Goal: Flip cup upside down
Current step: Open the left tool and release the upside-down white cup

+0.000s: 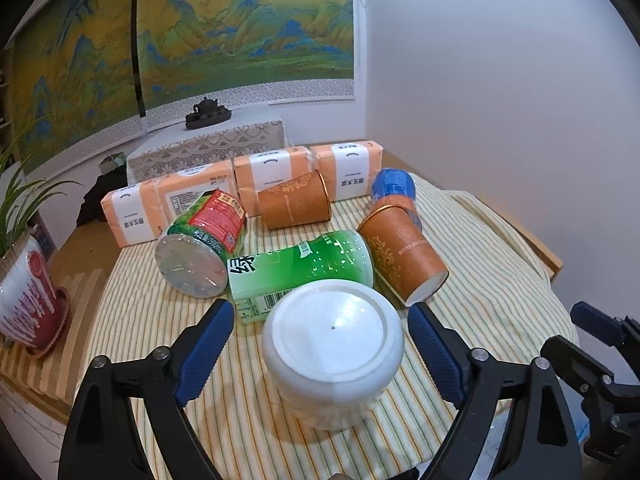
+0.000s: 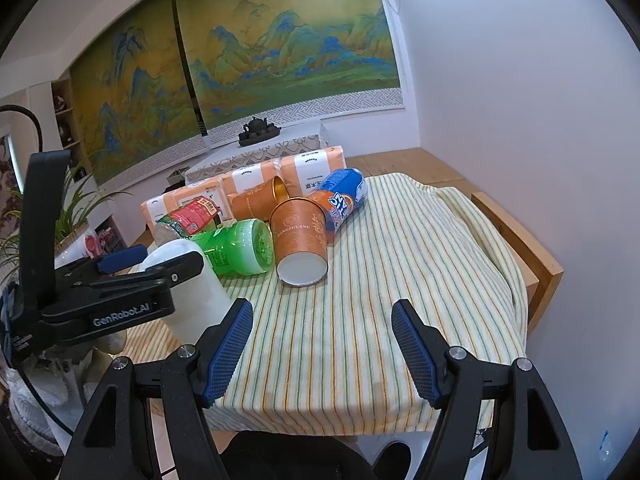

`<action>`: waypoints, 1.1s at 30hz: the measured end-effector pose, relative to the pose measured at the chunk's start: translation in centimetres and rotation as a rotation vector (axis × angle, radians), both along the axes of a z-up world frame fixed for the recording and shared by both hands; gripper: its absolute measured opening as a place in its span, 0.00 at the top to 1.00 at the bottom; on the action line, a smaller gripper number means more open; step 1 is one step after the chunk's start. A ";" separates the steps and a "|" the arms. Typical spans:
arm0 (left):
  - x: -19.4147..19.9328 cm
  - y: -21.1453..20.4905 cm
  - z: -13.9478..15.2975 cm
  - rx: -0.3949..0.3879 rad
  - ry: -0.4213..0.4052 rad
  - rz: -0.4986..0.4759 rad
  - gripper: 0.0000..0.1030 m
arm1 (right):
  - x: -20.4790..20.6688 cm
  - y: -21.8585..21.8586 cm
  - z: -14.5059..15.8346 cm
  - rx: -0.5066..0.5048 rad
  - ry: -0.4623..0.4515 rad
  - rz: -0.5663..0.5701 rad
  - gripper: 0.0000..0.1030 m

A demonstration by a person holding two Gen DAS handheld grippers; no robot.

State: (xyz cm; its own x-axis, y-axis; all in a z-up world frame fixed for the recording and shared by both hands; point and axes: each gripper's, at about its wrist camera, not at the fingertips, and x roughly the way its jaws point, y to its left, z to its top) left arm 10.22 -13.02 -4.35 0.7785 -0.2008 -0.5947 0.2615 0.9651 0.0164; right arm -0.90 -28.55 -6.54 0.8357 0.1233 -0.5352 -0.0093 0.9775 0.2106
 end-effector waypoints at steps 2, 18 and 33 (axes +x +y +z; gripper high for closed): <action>0.0 0.1 0.0 -0.008 0.003 -0.001 0.12 | 0.0 0.1 0.0 -0.001 0.001 0.001 0.34; -2.6 2.7 1.7 -0.064 -0.028 0.017 0.09 | 0.1 1.2 0.6 -0.004 -0.013 0.009 0.33; -7.9 7.5 3.5 -0.061 -0.151 0.154 0.04 | 0.0 4.4 2.0 -0.014 -0.085 0.068 0.19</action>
State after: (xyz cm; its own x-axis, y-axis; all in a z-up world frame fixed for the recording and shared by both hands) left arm 2.31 -5.56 -0.81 0.8820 -0.1046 -0.4596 0.1098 0.9938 -0.0154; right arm -0.91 -24.10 -4.51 0.8680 0.1740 -0.4651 -0.0925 0.9768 0.1930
